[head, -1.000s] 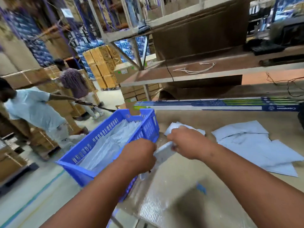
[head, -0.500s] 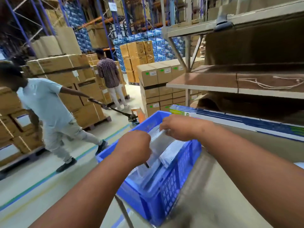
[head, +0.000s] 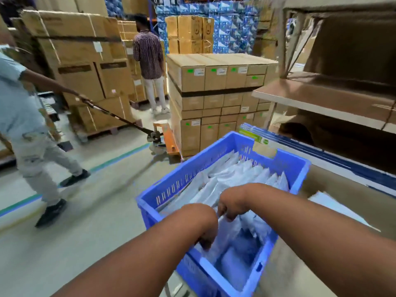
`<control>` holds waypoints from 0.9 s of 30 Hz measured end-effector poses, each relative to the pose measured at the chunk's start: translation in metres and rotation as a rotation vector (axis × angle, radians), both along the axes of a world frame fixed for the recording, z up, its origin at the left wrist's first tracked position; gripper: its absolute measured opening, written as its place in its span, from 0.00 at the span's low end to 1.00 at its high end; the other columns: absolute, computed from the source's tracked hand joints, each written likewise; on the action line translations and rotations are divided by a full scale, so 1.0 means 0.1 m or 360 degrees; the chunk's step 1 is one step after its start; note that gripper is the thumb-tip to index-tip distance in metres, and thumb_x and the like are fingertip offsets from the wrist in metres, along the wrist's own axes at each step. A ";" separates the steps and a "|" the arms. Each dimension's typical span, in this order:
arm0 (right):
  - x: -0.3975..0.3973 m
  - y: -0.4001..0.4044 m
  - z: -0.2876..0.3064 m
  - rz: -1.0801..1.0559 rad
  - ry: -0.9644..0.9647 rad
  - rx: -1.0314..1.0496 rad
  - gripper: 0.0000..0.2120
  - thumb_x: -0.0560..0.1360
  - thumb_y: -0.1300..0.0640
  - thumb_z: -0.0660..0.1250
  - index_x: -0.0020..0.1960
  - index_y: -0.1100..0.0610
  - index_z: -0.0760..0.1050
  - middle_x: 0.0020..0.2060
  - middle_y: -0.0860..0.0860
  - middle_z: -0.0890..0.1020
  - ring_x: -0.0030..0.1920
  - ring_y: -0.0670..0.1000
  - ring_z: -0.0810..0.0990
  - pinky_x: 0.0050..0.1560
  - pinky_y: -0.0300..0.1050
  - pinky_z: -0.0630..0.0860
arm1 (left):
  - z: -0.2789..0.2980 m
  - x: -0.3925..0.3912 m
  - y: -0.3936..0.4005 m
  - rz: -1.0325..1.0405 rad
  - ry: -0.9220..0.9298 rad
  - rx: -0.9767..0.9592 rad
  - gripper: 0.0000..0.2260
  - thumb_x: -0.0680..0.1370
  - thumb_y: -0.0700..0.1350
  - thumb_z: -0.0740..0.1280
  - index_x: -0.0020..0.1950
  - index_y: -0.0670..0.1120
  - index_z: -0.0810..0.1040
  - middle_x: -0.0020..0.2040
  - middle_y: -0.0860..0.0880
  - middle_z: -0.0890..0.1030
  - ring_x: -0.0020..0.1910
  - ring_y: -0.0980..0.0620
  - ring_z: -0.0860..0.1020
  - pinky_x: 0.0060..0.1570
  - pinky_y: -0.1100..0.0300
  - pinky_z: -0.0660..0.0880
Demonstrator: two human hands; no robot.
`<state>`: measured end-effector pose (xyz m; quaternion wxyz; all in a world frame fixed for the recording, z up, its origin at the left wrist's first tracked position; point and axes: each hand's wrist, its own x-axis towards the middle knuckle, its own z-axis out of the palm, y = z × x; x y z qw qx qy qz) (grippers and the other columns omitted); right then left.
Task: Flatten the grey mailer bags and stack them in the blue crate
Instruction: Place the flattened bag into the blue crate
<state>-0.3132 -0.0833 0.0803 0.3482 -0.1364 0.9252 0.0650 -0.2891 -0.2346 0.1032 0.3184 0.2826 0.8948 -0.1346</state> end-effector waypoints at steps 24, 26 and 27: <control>0.23 0.15 0.19 0.0156 0.0951 -0.0107 0.07 0.79 0.47 0.69 0.55 0.47 0.82 0.55 0.46 0.81 0.56 0.54 0.80 0.47 0.47 0.76 | 0.00 -0.02 -0.01 0.0186 0.0647 0.0254 0.30 0.67 0.62 0.83 0.65 0.52 0.81 0.61 0.52 0.81 0.61 0.46 0.82 0.47 0.53 0.75; 0.41 0.20 0.34 0.0137 0.1010 -0.0024 0.07 0.79 0.48 0.67 0.52 0.48 0.82 0.51 0.47 0.83 0.52 0.56 0.82 0.47 0.51 0.80 | 0.16 0.08 0.07 0.0114 0.0746 0.0353 0.28 0.68 0.63 0.81 0.63 0.53 0.81 0.58 0.52 0.82 0.58 0.45 0.83 0.46 0.53 0.75; 0.52 0.23 0.42 0.0128 0.1046 0.0000 0.08 0.79 0.48 0.66 0.51 0.48 0.82 0.50 0.47 0.83 0.50 0.57 0.82 0.45 0.51 0.80 | 0.26 0.15 0.13 0.0084 0.0794 0.0402 0.25 0.69 0.62 0.80 0.62 0.53 0.81 0.55 0.52 0.81 0.57 0.45 0.83 0.45 0.53 0.75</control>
